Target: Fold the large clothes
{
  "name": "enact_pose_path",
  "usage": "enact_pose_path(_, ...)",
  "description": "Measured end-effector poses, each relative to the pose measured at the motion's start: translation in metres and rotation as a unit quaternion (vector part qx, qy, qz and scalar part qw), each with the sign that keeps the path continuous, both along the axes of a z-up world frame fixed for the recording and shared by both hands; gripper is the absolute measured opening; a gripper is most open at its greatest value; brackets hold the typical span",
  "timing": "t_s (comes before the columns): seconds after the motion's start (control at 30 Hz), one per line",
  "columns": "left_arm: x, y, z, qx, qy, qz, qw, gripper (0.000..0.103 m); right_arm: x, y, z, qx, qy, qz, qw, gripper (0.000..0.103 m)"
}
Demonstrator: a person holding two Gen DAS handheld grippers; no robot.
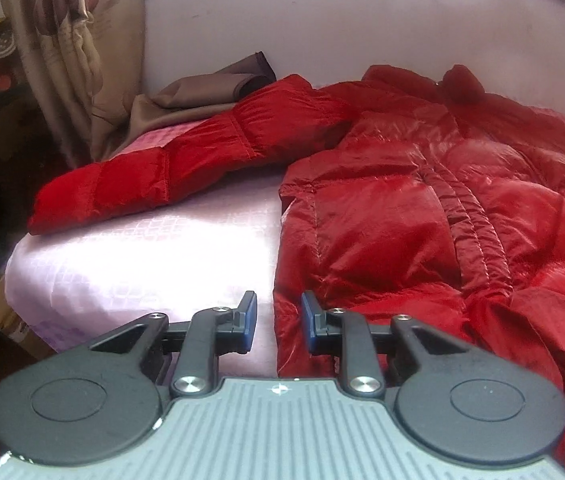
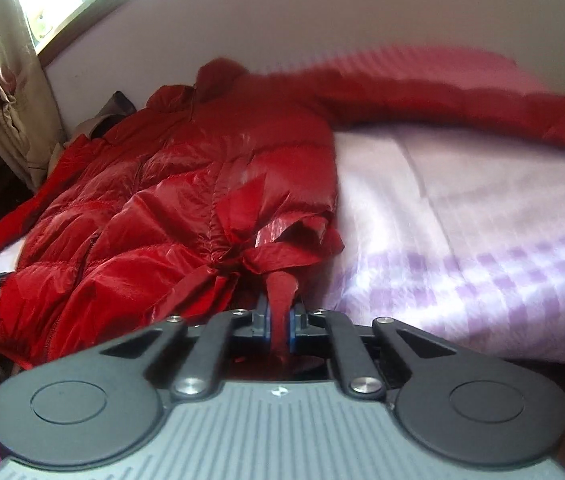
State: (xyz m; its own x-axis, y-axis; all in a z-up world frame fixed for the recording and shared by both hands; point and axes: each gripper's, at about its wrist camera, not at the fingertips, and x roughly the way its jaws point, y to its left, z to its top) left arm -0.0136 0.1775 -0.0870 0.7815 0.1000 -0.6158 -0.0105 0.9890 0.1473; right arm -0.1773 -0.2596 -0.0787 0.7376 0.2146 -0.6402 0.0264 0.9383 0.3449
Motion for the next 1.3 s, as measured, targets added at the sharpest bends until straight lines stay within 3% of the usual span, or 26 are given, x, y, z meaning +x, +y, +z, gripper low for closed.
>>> enact_pose_path(0.07, 0.000, 0.002, 0.009, 0.004, -0.008, 0.004, 0.9999, 0.031, 0.015, -0.011, 0.006, 0.058, -0.019, -0.017, 0.998, 0.018)
enact_pose_path(0.1, 0.000, 0.000, 0.015, 0.008, -0.016, 0.005, 0.9998, 0.039, 0.018, -0.021, 0.009, 0.088, -0.025, -0.026, 0.996, 0.023)
enact_pose_path(0.2, -0.001, -0.003, 0.039, 0.002, -0.057, 0.009, 0.9984, 0.082, 0.030, -0.055, 0.018, 0.120, -0.056, -0.078, 0.988, 0.058)
enact_pose_path(0.23, -0.001, -0.005, 0.047, 0.001, -0.073, 0.009, 0.9973, 0.092, 0.038, -0.069, 0.019, 0.125, -0.063, -0.102, 0.985, 0.071)
enact_pose_path(0.37, 0.021, -0.024, 0.066, 0.012, -0.110, 0.000, 0.9938, 0.103, 0.072, -0.137, 0.001, 0.194, -0.058, -0.210, 0.957, 0.071)
enact_pose_path(0.5, 0.058, -0.028, 0.068, 0.006, -0.094, -0.002, 0.9955, 0.102, 0.100, -0.199, -0.023, 0.254, -0.060, -0.322, 0.910, 0.071)
enact_pose_path(0.63, 0.084, -0.035, 0.061, 0.009, -0.085, -0.006, 0.9963, 0.103, 0.121, -0.237, -0.043, 0.315, -0.061, -0.398, 0.859, 0.069)
enact_pose_path(0.73, 0.100, -0.043, 0.053, 0.025, -0.079, -0.015, 0.9964, 0.103, 0.129, -0.254, -0.045, 0.331, -0.091, -0.452, 0.823, 0.070)
enact_pose_path(0.83, 0.117, -0.051, 0.044, 0.039, -0.077, -0.018, 0.9961, 0.103, 0.138, -0.266, -0.052, 0.346, -0.124, -0.482, 0.795, 0.070)
enact_pose_path(0.9, 0.123, -0.051, 0.038, 0.034, -0.072, -0.015, 0.9967, 0.103, 0.146, -0.270, -0.052, 0.342, -0.125, -0.480, 0.798, 0.068)
enact_pose_path(0.93, 0.127, -0.049, 0.035, 0.024, -0.068, -0.012, 0.9973, 0.103, 0.148, -0.271, -0.052, 0.332, -0.119, -0.478, 0.805, 0.060)
enact_pose_path(0.97, 0.130, -0.046, 0.033, 0.016, -0.064, -0.010, 0.9978, 0.103, 0.153, -0.272, -0.054, 0.318, -0.102, -0.475, 0.814, 0.031)
enact_pose_path(1.0, 0.133, -0.044, 0.030, 0.011, -0.059, -0.004, 0.9982, 0.102, 0.154, -0.275, -0.059, 0.311, -0.082, -0.473, 0.820, 0.015)
enact_pose_path(1.03, 0.136, -0.043, 0.027, 0.010, -0.053, 0.001, 0.9985, 0.102, 0.154, -0.277, -0.063, 0.313, -0.082, -0.473, 0.819, 0.010)
enact_pose_path(1.13, 0.140, -0.035, 0.021, -0.001, -0.039, 0.011, 0.9992, 0.101, 0.154, -0.273, -0.044, 0.291, -0.101, -0.467, 0.829, 0.007)
enact_pose_path(1.2, 0.137, -0.030, 0.024, -0.014, -0.039, 0.014, 0.9990, 0.101, 0.164, -0.255, -0.014, 0.277, -0.144, -0.428, 0.848, 0.007)
enact_pose_path(1.3, 0.131, -0.023, 0.029, -0.025, -0.052, 0.018, 0.9982, 0.102, 0.203, -0.202, 0.048, 0.251, -0.196, -0.335, 0.887, 0.007)
